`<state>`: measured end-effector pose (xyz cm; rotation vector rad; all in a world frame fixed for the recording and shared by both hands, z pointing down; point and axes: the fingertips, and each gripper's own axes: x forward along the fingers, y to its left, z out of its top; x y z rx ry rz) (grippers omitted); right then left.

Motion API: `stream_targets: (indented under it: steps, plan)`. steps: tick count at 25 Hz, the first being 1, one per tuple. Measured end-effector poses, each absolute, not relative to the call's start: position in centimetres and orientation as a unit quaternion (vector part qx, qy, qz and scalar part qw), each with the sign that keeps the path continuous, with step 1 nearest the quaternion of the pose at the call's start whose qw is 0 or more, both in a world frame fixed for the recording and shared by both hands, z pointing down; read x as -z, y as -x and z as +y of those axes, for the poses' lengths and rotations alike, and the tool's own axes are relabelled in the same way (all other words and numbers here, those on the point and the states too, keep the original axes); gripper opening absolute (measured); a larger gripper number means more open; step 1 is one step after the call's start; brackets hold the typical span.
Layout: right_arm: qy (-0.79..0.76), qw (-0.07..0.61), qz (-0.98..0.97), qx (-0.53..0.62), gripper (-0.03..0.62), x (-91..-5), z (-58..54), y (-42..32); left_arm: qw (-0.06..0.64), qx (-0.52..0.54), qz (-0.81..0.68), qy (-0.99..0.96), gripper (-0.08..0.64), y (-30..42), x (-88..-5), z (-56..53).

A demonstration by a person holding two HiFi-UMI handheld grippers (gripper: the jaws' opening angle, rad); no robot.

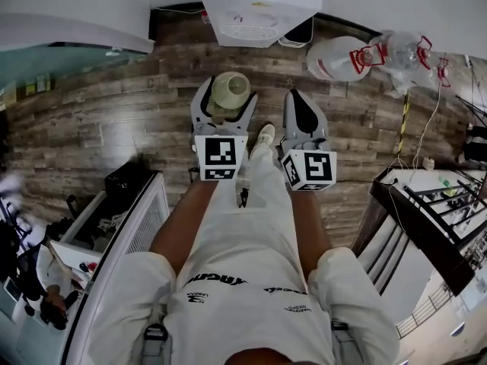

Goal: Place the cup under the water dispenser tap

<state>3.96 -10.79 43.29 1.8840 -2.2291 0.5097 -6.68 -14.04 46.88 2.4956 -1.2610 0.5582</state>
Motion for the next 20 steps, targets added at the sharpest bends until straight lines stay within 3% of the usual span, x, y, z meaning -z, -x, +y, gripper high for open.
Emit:
stream_targets:
  steps: [20]
  plan:
    - [-0.625, 0.090, -0.754, -0.183, 0.000, -57.2, -14.6, -9.7, 0.130, -0.211, -0.445, -0.861, 0.374, 0.2, -63.9, -20.4]
